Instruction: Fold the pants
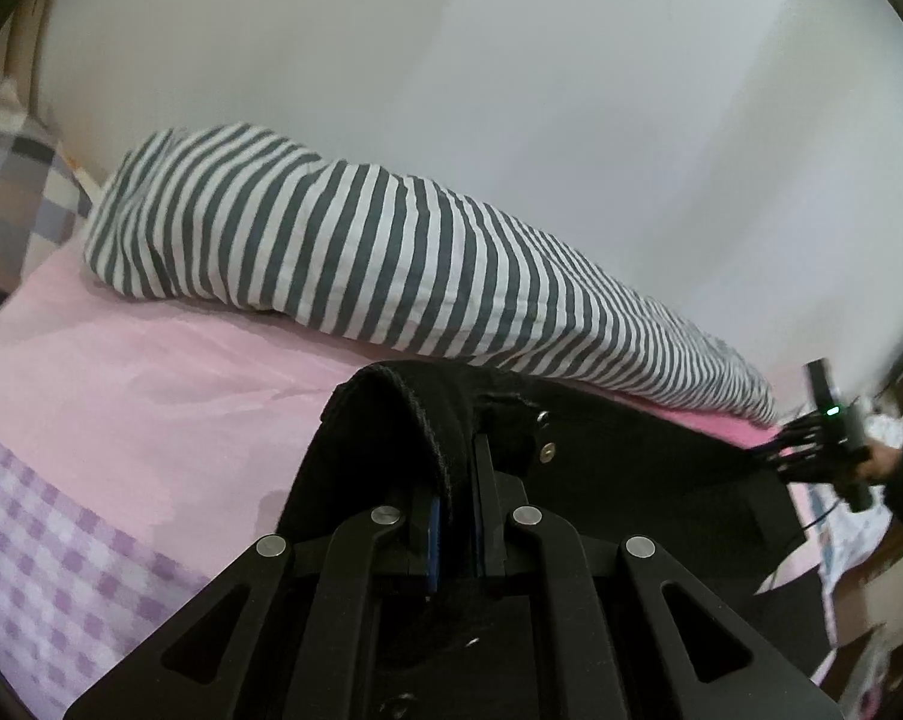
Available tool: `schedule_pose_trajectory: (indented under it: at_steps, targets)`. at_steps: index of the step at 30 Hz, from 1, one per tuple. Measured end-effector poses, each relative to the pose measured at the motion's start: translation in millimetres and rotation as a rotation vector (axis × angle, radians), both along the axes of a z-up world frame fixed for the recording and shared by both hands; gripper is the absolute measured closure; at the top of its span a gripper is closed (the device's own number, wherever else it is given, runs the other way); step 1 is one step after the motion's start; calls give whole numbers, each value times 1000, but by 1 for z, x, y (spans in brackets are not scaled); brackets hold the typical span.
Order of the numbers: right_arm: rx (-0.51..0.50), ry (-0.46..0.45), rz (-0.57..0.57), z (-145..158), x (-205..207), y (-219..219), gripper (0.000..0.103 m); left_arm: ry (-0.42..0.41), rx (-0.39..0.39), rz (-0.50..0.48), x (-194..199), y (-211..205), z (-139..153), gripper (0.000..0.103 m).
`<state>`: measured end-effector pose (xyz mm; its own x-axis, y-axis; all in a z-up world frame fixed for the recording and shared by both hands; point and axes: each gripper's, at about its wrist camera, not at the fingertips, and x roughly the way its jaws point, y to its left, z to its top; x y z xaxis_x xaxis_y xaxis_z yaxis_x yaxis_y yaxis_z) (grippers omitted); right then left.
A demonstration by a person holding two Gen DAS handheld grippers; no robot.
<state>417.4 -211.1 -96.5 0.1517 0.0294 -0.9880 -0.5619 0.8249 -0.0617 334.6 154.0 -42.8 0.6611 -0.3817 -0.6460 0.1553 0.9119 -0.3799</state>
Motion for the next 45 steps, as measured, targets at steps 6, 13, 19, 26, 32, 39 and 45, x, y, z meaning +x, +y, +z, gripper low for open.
schedule_pose_trajectory:
  at_steps: [6, 13, 19, 26, 32, 39, 45]
  targets:
    - [0, -158, -141, 52, -68, -10, 96, -60, 22, -49, -39, 10, 16, 95]
    - [6, -209, -261, 70, -139, -36, 96, -55, 47, -112, -96, 17, 24, 95]
    - [70, -150, -367, 54, -205, -48, 96, 23, 61, -139, -148, 22, 5, 95]
    - [64, -101, -420, 21, -242, -43, 97, 131, 100, -154, -193, 17, -30, 93]
    - [54, -113, -466, 9, -249, -41, 92, 251, 210, -162, -200, 2, -56, 86]
    - [129, -173, -548, 23, -270, -41, 52, 353, 215, -106, -212, 4, -59, 81]
    - [275, -176, -630, 44, -305, -55, 52, 415, 107, 21, -230, 35, -49, 52]
